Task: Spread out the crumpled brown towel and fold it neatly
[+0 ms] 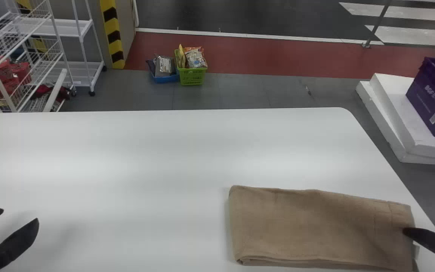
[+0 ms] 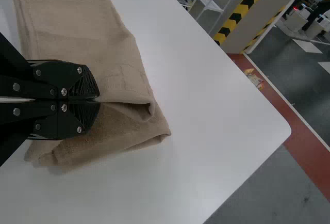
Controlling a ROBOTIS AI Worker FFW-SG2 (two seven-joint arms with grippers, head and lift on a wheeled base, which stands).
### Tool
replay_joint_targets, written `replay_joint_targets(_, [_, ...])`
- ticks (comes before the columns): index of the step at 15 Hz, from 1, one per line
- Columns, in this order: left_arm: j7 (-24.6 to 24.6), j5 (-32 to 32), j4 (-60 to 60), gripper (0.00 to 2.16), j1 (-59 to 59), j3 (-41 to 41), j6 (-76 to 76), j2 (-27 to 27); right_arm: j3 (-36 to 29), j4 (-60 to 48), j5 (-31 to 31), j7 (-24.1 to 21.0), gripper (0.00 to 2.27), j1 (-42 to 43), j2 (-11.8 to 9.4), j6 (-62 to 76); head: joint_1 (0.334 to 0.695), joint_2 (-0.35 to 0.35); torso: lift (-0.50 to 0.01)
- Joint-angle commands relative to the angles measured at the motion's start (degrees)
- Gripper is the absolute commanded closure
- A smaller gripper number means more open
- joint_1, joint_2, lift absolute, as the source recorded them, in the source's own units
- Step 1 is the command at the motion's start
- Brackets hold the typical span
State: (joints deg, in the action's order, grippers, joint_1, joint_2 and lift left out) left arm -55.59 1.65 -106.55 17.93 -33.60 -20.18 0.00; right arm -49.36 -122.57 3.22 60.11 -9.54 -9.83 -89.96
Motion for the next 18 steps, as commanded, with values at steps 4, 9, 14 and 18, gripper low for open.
replay_joint_targets(4, [0.04, -0.07, -0.06, 0.07, 0.0, 0.11, 0.0, -0.15, -0.39, 4.26, -1.28, -0.26, 1.13, 1.98, -1.77, -0.12, 0.695, -0.146, -0.128])
replay_joint_targets(9, [0.13, -0.34, 0.03, 0.07, 0.0, 0.38, 0.0, -0.15, 0.4, 7.96, -3.48, -1.14, 0.0, 2.51, -1.33, -0.12, 0.695, -0.166, -0.128])
replay_joint_targets(14, [0.04, -0.34, 0.12, 0.07, 0.0, 0.03, 0.0, -0.15, -5.49, 4.53, 1.09, -0.43, 0.06, 2.86, -0.45, -0.12, 0.695, -0.173, -0.128])
replay_joint_targets(18, [0.04, -0.42, -0.15, 0.07, 0.09, 0.11, 0.0, -0.15, -8.04, 3.39, 11.46, -0.52, 0.33, 2.77, -0.27, -0.12, 0.695, -0.178, -0.128])
